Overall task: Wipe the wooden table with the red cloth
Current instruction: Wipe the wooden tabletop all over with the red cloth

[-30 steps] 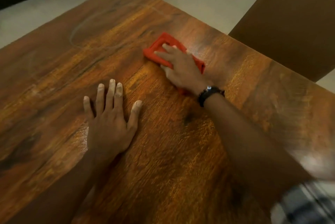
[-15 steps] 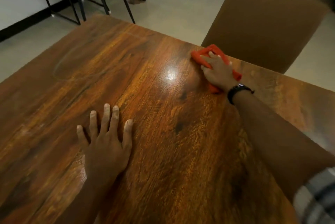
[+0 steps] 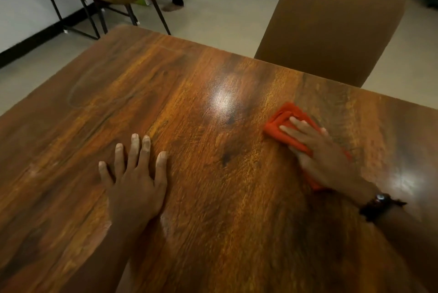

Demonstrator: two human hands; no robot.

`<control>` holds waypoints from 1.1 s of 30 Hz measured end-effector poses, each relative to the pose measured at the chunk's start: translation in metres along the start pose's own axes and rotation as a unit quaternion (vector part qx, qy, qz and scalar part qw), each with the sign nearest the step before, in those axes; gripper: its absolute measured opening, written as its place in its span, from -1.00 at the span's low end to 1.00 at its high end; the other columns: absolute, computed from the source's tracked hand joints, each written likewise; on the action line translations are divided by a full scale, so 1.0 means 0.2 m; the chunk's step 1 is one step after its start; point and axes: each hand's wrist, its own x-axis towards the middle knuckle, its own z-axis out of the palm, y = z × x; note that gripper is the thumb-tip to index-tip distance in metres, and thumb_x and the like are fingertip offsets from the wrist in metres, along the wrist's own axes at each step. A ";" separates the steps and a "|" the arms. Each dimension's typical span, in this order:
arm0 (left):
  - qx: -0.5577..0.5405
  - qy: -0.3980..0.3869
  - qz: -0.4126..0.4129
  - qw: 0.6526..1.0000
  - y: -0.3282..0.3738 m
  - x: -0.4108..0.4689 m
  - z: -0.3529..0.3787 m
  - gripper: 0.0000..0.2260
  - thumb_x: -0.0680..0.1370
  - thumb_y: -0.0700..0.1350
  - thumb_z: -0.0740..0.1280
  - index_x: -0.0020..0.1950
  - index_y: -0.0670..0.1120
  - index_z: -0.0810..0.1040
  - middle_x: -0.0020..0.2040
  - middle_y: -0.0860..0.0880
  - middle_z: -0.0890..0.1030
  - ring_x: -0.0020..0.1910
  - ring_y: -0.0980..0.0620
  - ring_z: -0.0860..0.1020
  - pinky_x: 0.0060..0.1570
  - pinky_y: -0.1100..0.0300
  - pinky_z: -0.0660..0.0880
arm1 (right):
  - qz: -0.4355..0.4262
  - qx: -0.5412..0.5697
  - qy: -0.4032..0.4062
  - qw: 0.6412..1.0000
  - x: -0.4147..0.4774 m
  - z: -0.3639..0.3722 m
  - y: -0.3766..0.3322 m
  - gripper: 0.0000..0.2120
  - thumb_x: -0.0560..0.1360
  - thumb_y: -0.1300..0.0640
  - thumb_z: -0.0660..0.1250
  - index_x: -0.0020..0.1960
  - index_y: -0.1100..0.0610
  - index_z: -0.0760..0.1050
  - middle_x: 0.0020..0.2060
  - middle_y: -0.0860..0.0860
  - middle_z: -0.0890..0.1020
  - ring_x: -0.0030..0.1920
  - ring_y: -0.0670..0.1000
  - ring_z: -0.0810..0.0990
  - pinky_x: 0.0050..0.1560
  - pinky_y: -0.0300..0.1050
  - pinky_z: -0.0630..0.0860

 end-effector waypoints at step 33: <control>-0.078 0.041 0.042 0.995 -0.33 -0.68 -0.12 -0.43 0.63 0.25 -0.12 0.55 0.01 0.22 0.57 0.03 0.20 0.59 0.05 -0.02 0.54 -0.11 -0.14 | -0.053 -0.056 -0.021 0.997 -0.03 0.34 -0.52 -0.52 0.60 0.01 0.21 0.50 -0.17 0.23 0.56 0.02 0.17 0.56 0.15 0.07 0.47 0.40 -0.09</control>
